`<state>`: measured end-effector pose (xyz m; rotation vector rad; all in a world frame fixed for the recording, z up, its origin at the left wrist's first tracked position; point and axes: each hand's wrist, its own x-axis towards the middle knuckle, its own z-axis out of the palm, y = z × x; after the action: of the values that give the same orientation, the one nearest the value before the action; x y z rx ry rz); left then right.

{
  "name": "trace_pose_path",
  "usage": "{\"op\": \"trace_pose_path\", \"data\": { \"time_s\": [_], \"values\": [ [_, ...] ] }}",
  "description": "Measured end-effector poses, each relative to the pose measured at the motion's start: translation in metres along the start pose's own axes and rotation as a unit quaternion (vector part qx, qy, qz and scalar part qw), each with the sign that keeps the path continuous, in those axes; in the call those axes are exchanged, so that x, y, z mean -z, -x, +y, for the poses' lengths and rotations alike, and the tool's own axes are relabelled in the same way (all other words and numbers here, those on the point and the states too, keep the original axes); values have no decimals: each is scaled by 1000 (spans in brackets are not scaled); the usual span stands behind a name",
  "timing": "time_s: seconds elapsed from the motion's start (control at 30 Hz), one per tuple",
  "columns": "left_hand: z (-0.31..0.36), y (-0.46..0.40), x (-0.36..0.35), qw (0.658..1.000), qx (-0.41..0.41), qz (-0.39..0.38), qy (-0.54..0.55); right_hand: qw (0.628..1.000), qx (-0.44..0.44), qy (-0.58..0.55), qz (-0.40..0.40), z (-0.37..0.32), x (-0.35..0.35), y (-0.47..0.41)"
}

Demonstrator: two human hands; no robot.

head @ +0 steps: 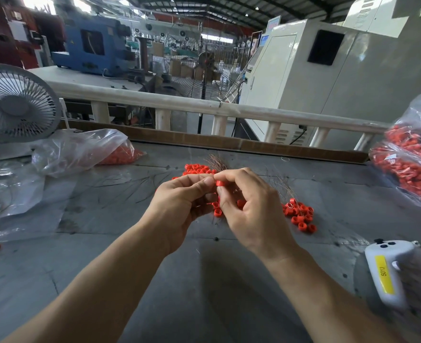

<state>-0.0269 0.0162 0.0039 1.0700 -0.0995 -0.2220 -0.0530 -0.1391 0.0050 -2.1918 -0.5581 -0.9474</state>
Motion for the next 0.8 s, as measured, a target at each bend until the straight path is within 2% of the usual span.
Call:
{"op": "trace_pose_path", "data": {
  "time_s": [0.37,0.63,0.73,0.8],
  "values": [
    [0,2,0,998,-10,36,-45,997,-50,-49,-34,2,1,2],
    [1,3,-2,999,2,32,-16,999,-26,-3,-33,0,3,-1],
    [0,2,-3,989,-37,74,-124,998,-45,46,-26,7,7,-3],
    [-4,1,-1,962,-78,108,-238,991,-90,101,-11,17,15,-6]
  ]
}}
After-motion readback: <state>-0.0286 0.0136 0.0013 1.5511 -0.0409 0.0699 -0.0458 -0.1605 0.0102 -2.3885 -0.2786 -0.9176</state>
